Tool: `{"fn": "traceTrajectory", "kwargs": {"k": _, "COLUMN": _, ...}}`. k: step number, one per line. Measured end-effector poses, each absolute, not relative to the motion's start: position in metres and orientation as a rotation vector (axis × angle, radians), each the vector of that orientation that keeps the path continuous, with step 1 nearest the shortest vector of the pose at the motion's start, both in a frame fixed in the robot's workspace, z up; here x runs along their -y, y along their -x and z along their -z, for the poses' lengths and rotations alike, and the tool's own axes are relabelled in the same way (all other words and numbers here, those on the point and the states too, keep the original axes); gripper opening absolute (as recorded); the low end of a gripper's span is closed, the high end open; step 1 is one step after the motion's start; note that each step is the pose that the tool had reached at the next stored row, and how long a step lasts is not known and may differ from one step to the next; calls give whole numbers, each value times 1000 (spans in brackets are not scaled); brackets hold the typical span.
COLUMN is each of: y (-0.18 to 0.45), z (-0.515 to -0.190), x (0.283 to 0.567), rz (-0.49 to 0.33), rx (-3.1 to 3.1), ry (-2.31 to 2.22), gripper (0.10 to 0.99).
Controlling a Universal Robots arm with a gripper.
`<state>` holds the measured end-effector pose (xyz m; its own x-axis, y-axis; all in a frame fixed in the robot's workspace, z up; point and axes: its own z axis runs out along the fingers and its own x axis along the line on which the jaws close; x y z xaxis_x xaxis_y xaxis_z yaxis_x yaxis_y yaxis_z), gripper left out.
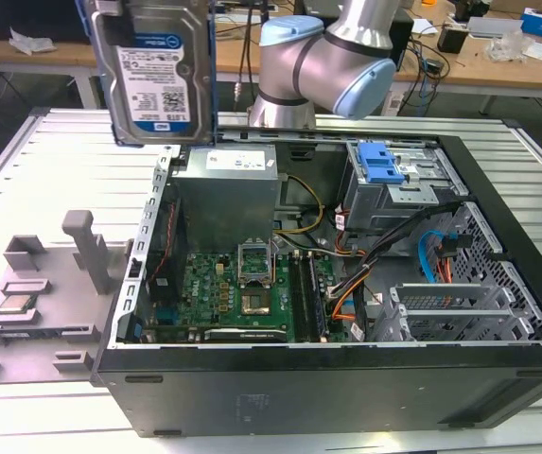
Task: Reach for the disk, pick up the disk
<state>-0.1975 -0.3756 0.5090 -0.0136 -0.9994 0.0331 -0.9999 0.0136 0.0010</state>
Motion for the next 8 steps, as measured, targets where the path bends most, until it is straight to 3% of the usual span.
{"fn": "traceTrajectory", "kwargs": {"k": 8, "y": 160, "z": -509, "x": 376, "rz": -35, "rx": 2219, "ry": -2189, "gripper": 365}}
